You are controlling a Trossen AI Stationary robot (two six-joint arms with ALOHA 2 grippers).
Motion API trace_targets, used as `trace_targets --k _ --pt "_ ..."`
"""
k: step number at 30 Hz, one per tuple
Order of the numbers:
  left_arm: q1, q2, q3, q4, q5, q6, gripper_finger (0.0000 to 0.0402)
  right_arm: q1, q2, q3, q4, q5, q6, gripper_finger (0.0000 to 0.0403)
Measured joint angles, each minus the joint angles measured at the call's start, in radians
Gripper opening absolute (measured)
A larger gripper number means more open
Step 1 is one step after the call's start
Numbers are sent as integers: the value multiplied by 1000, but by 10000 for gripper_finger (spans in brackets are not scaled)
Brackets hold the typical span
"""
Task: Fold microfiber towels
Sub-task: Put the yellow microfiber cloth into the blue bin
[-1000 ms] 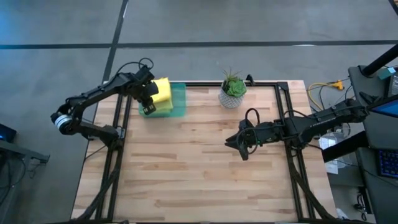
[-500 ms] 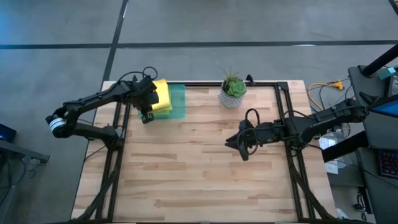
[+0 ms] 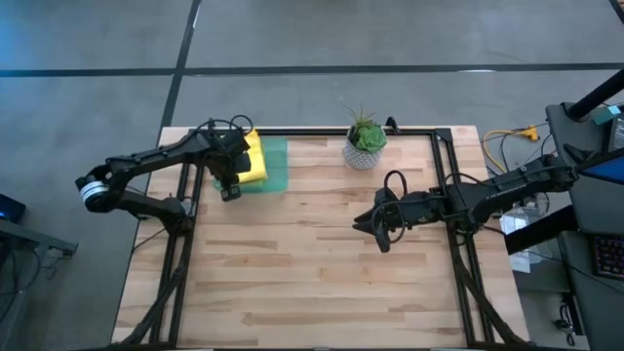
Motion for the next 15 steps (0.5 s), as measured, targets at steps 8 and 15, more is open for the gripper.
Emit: trace_targets --k 8,15 --pt "-15 9 -4 -70 69 23 0 0 0 0 -2 0 -1 105" --pt "-18 10 -20 -86 83 74 0 0 0 -1 -2 0 -10 105"
